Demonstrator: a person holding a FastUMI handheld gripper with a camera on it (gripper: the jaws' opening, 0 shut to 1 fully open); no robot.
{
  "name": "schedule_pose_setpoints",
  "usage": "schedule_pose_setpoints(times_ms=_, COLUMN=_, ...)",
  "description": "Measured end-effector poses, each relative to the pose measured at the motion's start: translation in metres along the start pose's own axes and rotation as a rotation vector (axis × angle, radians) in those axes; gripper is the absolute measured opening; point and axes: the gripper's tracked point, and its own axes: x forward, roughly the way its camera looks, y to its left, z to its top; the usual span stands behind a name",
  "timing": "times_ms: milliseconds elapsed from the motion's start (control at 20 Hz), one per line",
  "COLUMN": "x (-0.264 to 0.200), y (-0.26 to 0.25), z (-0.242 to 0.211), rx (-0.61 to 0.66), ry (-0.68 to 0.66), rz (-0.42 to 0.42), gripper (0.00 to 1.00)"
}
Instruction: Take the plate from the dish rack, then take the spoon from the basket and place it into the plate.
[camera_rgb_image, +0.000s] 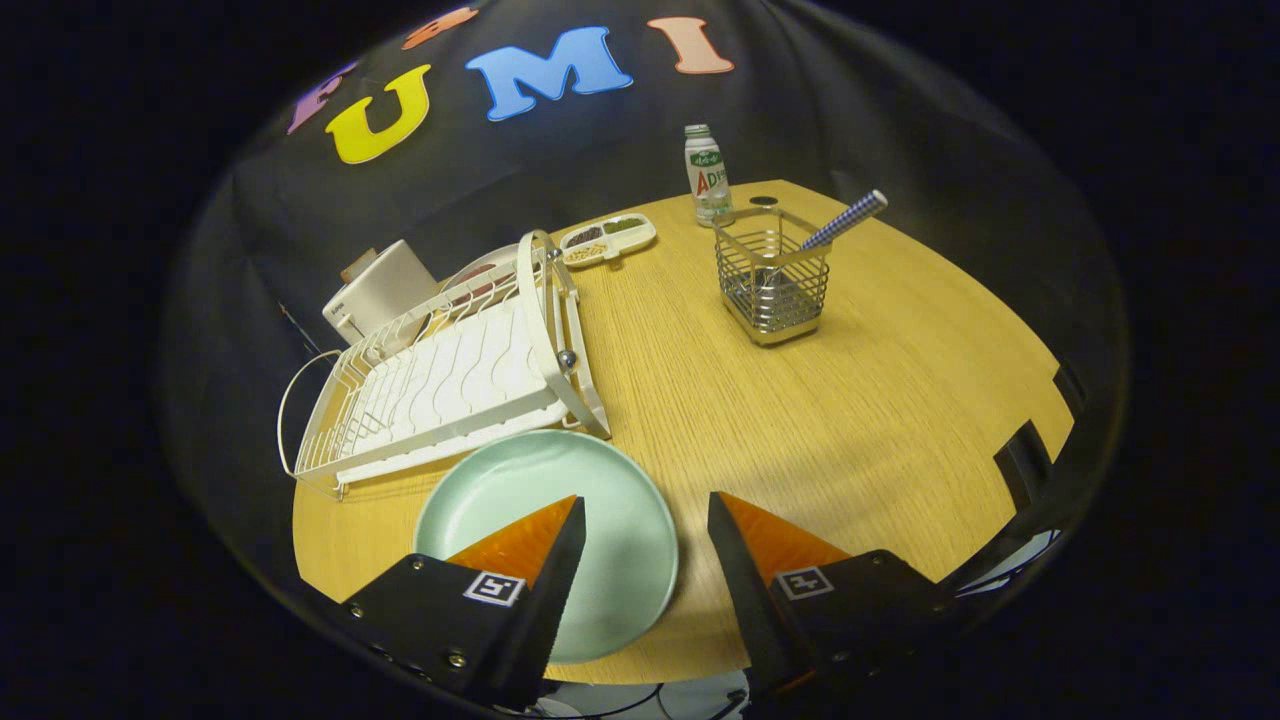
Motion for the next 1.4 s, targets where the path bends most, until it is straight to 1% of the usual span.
schedule_pose_setpoints(times_ms=250, x=-0.012, y=-0.007, z=0.042, rx=0.076, ry=-0.128, rz=-0.039, gripper=0.76)
schedule_pose_setpoints(times_ms=450, x=-0.016, y=-0.019, z=0.070, rx=0.134, ry=-0.190, rz=-0.066, gripper=0.76)
schedule_pose_setpoints(times_ms=600, x=-0.014, y=-0.030, z=0.091, rx=0.228, ry=-0.227, rz=-0.086, gripper=0.76)
schedule_pose_setpoints(times_ms=850, x=0.001, y=-0.060, z=0.127, rx=0.404, ry=-0.299, rz=-0.145, gripper=0.76)
schedule_pose_setpoints(times_ms=1050, x=0.017, y=-0.093, z=0.149, rx=0.520, ry=-0.357, rz=-0.237, gripper=0.76)
schedule_pose_setpoints(times_ms=1200, x=0.027, y=-0.113, z=0.158, rx=0.599, ry=-0.383, rz=-0.289, gripper=0.76)
schedule_pose_setpoints(times_ms=1400, x=0.040, y=-0.135, z=0.168, rx=0.653, ry=-0.407, rz=-0.340, gripper=0.76)
